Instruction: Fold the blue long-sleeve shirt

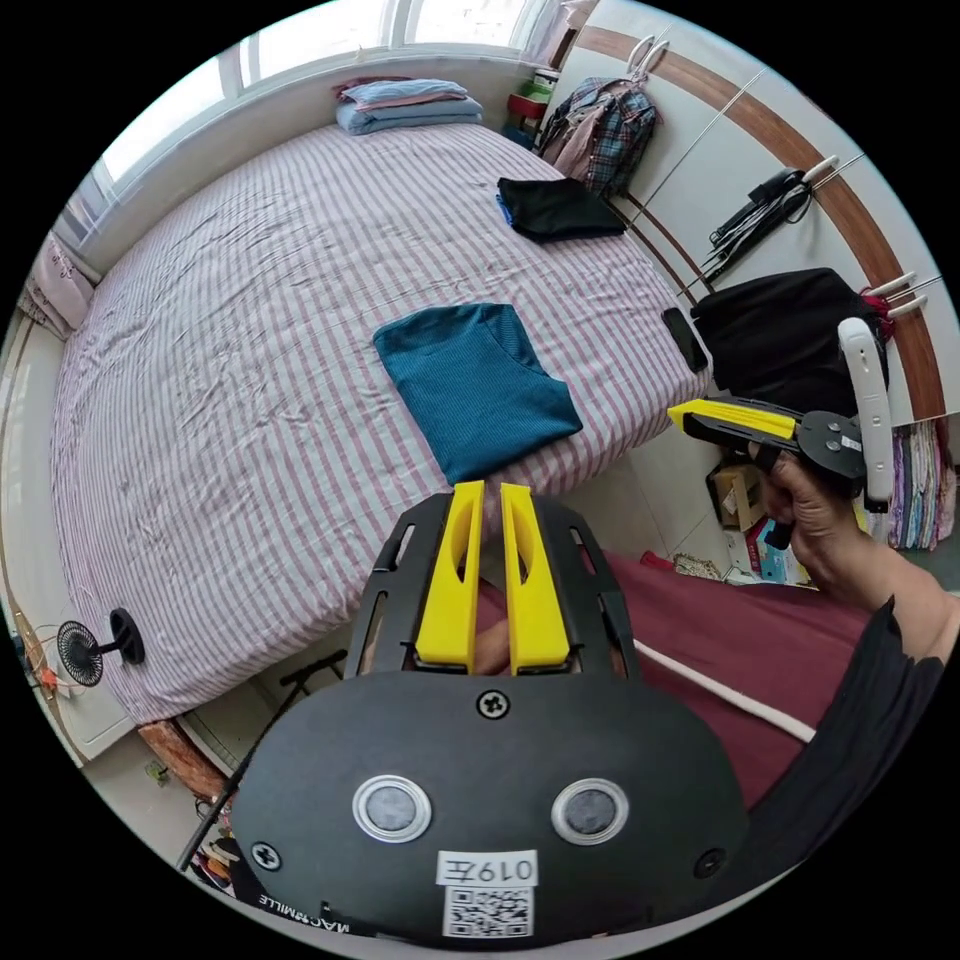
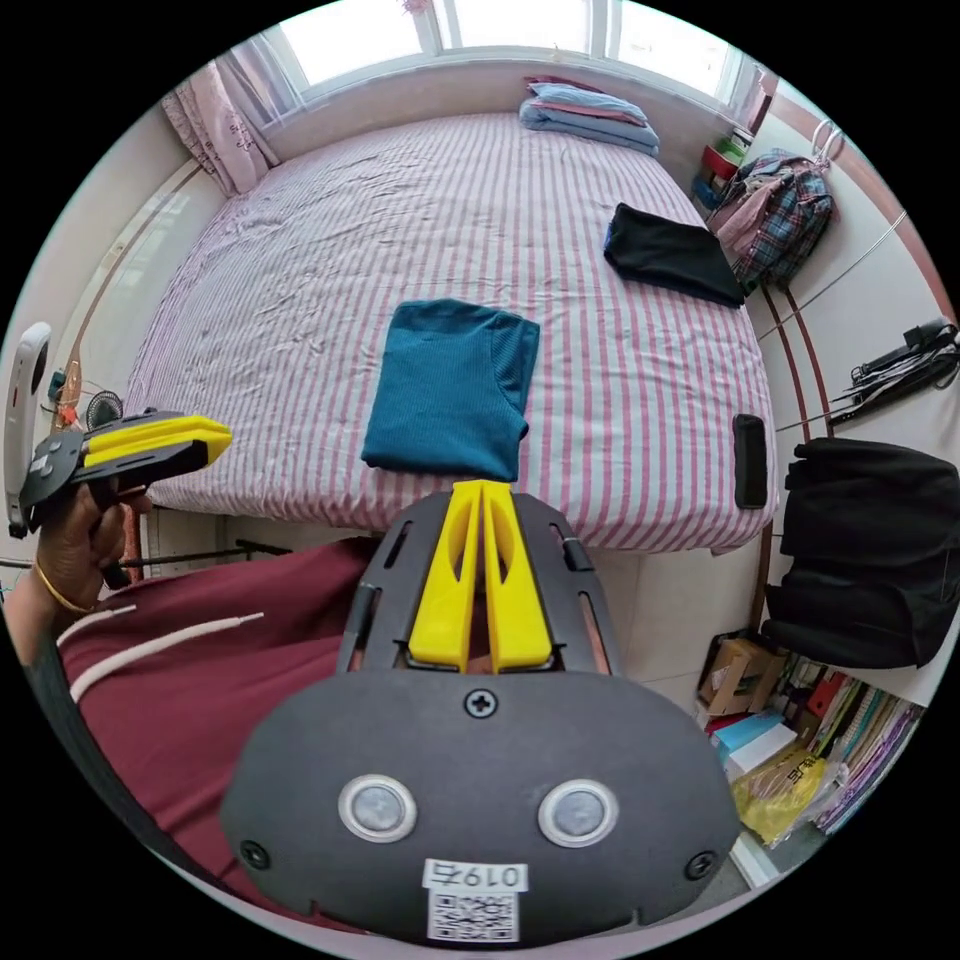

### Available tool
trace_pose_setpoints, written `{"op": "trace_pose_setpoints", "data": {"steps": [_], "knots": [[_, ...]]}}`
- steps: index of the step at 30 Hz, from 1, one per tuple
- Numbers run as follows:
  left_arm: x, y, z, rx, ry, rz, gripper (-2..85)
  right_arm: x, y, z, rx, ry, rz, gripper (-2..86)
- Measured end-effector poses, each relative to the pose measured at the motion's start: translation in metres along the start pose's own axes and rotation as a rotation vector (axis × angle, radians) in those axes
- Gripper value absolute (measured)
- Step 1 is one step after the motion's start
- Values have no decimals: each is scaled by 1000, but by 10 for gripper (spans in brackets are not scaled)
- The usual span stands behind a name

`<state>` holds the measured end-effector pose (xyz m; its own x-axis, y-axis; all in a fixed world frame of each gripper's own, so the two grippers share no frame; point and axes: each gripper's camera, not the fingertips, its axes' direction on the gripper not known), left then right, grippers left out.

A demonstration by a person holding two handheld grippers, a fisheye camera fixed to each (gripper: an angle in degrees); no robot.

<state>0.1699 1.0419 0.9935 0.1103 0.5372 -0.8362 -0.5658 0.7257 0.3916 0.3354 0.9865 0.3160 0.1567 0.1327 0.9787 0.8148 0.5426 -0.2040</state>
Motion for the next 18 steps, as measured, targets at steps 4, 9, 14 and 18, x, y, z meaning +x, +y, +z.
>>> {"op": "trace_pose_setpoints", "data": {"steps": [4, 9, 14, 18], "knots": [[-59, -38, -8, -32, 63, 42, 24, -29, -31, 24, -5, -9, 95, -8], [-127, -89, -13, -63, 117, 104, 54, -53, -60, 56, -14, -42, 227, 9], [-208, -168, 0, -83, 310, 130, 91, -57, -73, 100, 38, -290, 452, 65], [-272, -227, 25, -136, 575, 29, 118, -52, -66, 167, 121, -741, 771, 111]]}}
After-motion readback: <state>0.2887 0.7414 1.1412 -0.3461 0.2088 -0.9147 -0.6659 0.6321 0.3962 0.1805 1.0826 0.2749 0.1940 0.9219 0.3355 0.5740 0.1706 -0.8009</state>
